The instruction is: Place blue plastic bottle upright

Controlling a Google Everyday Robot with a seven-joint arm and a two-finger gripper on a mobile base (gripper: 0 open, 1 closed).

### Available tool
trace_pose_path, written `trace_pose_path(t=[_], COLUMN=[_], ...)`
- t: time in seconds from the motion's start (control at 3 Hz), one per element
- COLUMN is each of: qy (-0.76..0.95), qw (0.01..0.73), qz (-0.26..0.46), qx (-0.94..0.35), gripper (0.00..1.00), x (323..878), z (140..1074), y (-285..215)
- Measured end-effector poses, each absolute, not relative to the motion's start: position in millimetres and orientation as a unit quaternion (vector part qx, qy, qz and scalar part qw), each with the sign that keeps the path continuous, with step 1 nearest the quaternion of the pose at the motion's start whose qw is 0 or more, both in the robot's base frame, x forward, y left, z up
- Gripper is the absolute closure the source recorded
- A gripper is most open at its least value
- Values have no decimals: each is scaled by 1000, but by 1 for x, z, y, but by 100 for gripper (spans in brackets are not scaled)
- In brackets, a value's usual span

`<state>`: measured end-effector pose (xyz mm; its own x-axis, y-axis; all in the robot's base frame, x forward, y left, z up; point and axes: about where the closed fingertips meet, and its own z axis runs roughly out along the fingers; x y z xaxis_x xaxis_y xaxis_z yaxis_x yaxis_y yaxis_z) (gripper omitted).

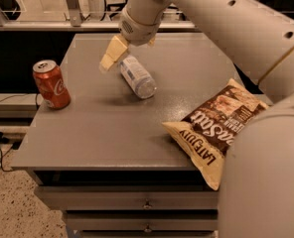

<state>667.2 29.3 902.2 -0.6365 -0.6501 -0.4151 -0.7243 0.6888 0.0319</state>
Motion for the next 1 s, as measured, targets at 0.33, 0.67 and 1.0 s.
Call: trace_pose_path(t=[0.33,0.67,1.0], qy=[921,942,953], qw=[172,150,131], qz=[90,84,74], qx=[-337,-289,-262], gripper=[0,0,15], x=[692,710,720], z=[881,861,845], y=[34,25,24])
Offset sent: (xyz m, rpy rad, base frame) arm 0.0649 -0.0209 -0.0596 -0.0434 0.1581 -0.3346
